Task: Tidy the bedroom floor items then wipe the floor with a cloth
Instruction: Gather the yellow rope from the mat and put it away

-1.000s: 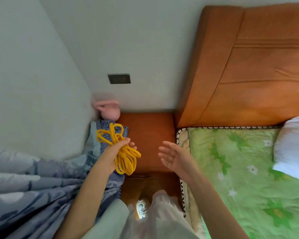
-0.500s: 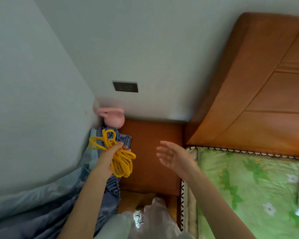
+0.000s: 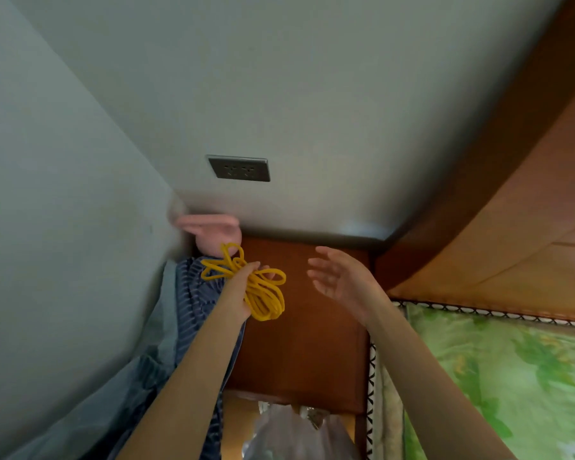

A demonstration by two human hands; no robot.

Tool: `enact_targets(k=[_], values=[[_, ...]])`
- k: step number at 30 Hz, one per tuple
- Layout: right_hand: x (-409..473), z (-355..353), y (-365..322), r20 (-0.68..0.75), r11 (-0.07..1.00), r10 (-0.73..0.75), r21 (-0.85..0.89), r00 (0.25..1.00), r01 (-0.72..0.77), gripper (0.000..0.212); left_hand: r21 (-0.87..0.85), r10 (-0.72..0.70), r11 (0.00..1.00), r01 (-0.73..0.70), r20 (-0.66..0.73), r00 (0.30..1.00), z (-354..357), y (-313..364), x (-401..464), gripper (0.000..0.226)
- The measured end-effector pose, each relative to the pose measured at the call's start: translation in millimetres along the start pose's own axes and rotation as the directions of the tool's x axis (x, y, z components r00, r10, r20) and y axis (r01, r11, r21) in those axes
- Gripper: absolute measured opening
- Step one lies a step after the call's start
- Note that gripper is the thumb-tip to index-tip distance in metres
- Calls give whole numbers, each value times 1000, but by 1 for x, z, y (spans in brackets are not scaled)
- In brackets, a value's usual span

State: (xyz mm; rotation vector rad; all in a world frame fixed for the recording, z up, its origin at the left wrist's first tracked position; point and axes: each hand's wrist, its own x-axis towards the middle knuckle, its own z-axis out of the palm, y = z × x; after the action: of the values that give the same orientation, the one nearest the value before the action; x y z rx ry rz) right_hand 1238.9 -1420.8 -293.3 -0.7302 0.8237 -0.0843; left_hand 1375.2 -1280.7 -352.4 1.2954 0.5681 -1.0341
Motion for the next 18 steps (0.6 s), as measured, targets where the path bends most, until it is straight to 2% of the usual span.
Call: enact_targets(k=[9,18], values=[[94,-30,33,-100,1000,26,-16,995,-27,19,-185,-158,971,154,-4,987,17,-6,129,20],[163,-42,61,-128,998,54,17,990,-52,17,-78,-174,984,163,-161,971,33,-24,224,28]])
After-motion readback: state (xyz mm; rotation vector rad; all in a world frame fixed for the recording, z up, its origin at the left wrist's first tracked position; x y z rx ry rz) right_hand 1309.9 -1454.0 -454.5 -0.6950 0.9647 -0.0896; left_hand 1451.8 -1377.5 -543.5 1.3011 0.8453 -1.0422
